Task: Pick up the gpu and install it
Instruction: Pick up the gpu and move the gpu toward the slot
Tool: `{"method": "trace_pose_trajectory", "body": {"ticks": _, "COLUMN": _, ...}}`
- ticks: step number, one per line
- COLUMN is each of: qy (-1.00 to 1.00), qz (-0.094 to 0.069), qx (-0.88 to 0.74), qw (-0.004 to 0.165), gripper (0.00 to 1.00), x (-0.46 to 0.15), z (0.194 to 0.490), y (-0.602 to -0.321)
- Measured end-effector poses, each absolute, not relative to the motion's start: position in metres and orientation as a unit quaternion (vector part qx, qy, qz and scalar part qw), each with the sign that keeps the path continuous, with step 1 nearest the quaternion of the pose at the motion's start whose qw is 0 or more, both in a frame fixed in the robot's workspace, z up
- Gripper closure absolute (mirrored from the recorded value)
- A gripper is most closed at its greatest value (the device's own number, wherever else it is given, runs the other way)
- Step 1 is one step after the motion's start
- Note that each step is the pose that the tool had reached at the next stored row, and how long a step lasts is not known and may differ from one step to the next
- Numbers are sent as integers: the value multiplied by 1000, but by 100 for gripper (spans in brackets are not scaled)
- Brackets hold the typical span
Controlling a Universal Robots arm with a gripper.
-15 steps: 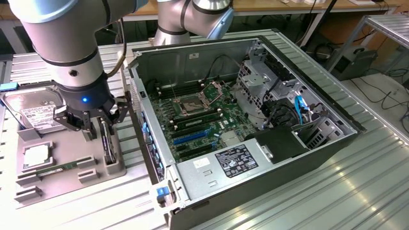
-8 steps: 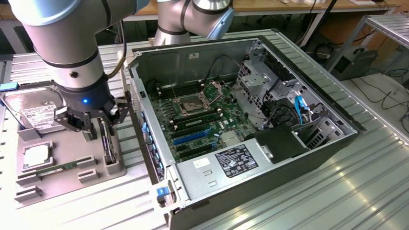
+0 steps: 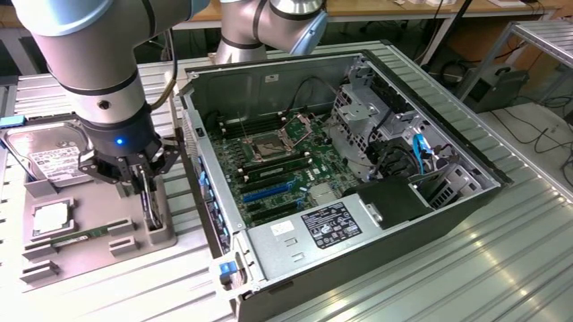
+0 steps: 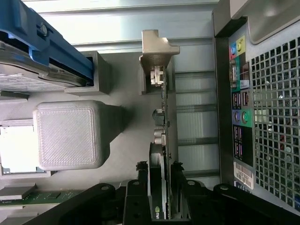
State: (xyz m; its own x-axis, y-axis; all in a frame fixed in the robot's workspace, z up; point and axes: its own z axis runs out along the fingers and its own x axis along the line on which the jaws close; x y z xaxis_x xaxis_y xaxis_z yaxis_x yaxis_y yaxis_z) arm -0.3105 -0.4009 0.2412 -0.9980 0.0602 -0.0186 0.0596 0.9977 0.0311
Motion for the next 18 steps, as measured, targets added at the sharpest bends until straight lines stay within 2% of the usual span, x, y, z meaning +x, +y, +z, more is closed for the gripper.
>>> {"method": "trace_pose_trajectory", "body": {"ticks": 1, "qy": 999, "qz": 15, "qx": 30, "qw": 10, "gripper": 74, "x": -311, "z": 241, "y": -401}}
{"method": "trace_pose_trajectory", "body": {"ticks": 18, "qy": 1000, "qz": 16, "qx": -3, "qw": 9, "gripper": 74, "x": -311, "z": 241, "y": -401}}
